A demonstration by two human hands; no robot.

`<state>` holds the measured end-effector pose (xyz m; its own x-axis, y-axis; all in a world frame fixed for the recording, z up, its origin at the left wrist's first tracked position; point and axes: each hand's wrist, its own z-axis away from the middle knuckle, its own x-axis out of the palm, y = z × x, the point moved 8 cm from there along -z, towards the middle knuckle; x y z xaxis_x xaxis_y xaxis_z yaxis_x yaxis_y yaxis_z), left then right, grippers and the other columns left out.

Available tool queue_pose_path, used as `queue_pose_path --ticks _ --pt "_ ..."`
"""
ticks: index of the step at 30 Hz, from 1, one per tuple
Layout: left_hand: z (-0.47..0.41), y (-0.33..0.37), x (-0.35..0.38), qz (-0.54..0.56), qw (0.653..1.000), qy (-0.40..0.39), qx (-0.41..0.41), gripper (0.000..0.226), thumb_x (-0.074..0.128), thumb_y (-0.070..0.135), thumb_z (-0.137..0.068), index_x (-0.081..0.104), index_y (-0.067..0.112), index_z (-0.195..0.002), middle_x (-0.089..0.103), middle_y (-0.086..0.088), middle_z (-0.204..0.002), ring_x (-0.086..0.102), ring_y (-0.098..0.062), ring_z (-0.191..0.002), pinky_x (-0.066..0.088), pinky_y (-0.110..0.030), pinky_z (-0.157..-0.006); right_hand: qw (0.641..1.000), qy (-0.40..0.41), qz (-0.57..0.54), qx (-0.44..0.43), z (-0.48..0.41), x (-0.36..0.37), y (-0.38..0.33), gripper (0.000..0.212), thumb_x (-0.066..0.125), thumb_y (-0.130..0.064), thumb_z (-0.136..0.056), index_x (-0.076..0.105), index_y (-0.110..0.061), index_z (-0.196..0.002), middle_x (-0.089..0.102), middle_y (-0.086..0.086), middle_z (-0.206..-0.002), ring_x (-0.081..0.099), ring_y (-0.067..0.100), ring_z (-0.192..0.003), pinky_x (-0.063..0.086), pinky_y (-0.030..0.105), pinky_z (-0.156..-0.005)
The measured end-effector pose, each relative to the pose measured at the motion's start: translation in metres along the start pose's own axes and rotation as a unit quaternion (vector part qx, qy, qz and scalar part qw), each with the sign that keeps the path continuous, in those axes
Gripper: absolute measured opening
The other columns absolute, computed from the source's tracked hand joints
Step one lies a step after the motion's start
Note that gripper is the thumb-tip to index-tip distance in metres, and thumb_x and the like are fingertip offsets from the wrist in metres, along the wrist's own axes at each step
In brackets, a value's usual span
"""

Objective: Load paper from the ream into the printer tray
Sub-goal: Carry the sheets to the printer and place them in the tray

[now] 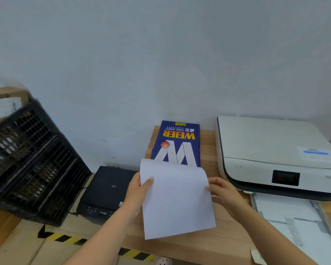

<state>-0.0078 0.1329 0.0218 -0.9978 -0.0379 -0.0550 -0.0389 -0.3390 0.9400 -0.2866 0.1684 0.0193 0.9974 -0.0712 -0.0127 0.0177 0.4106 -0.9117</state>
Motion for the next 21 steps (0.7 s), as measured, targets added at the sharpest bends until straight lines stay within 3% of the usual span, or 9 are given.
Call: queue_pose_path --ticks 4,8,10,14,16,18,21 --pt "-0.007 0.035 -0.001 0.031 0.998 0.001 0.059 0.031 0.063 0.020 -0.090 0.056 0.020 -0.119 0.068 0.002 -0.113 0.067 -0.017 -0.100 0.055 -0.039 -0.084 0.998 0.008 -0.017 -0.061 -0.008 0.003 -0.037 0.019 0.069 -0.017 -0.083 0.066 -0.011 -0.100 0.073 0.007 -0.093 0.069 0.022 -0.087 0.054 0.035 -0.075" --pt "-0.013 0.049 -0.003 0.052 0.995 0.000 0.091 0.025 0.066 0.018 -0.088 0.060 0.022 -0.112 0.071 0.004 -0.107 0.069 -0.012 -0.094 0.055 -0.029 -0.075 0.992 0.044 0.033 -0.117 -0.016 0.000 -0.050 0.013 0.072 -0.023 -0.082 0.068 -0.017 -0.092 0.072 0.004 -0.092 0.070 0.020 -0.088 0.055 0.037 -0.079" --pt "-0.015 0.045 -0.002 0.041 0.995 0.009 0.091 0.022 0.064 0.016 -0.089 0.061 0.021 -0.110 0.071 0.003 -0.107 0.070 -0.008 -0.090 0.055 -0.021 -0.068 0.987 0.083 0.063 -0.122 -0.020 -0.002 -0.046 0.010 0.074 -0.021 -0.080 0.068 -0.014 -0.084 0.073 0.006 -0.089 0.069 0.020 -0.084 0.056 0.034 -0.075" --pt "-0.025 0.042 0.002 0.038 0.995 0.037 0.089 0.015 0.062 0.013 -0.090 0.062 0.022 -0.103 0.070 0.001 -0.106 0.067 -0.004 -0.088 0.053 -0.017 -0.067 0.977 0.115 0.104 -0.149 -0.023 0.006 -0.044 0.012 0.074 -0.013 -0.079 0.065 -0.014 -0.071 0.069 0.002 -0.072 0.062 0.009 -0.066 0.049 0.014 -0.060" --pt "-0.031 0.040 0.006 0.039 0.995 0.036 0.085 0.020 0.060 0.012 -0.091 0.061 0.016 -0.111 0.069 -0.001 -0.108 0.066 -0.006 -0.091 0.054 -0.015 -0.066 0.972 0.125 0.133 -0.150 -0.028 0.009 -0.040 0.015 0.074 -0.015 -0.079 0.063 -0.018 -0.069 0.067 0.003 -0.070 0.059 0.011 -0.063 0.048 0.020 -0.061" --pt "-0.036 0.038 0.012 0.031 0.996 0.024 0.084 0.030 0.057 0.011 -0.092 0.056 0.013 -0.123 0.067 -0.002 -0.115 0.064 -0.012 -0.101 0.056 -0.024 -0.080 0.969 0.130 0.153 -0.142 -0.034 0.009 -0.032 0.014 0.074 -0.017 -0.079 0.063 -0.019 -0.071 0.067 0.008 -0.073 0.056 0.015 -0.065 0.046 0.028 -0.063" --pt "-0.038 0.027 0.019 -0.006 0.996 -0.010 0.083 0.046 0.047 0.006 -0.094 0.043 0.023 -0.137 0.056 0.004 -0.130 0.052 -0.011 -0.120 0.042 -0.035 -0.103 0.971 0.115 0.172 -0.120 -0.040 0.012 -0.015 0.008 0.071 -0.017 -0.082 0.064 -0.018 -0.077 0.068 0.010 -0.076 0.054 0.016 -0.065 0.043 0.026 -0.061"
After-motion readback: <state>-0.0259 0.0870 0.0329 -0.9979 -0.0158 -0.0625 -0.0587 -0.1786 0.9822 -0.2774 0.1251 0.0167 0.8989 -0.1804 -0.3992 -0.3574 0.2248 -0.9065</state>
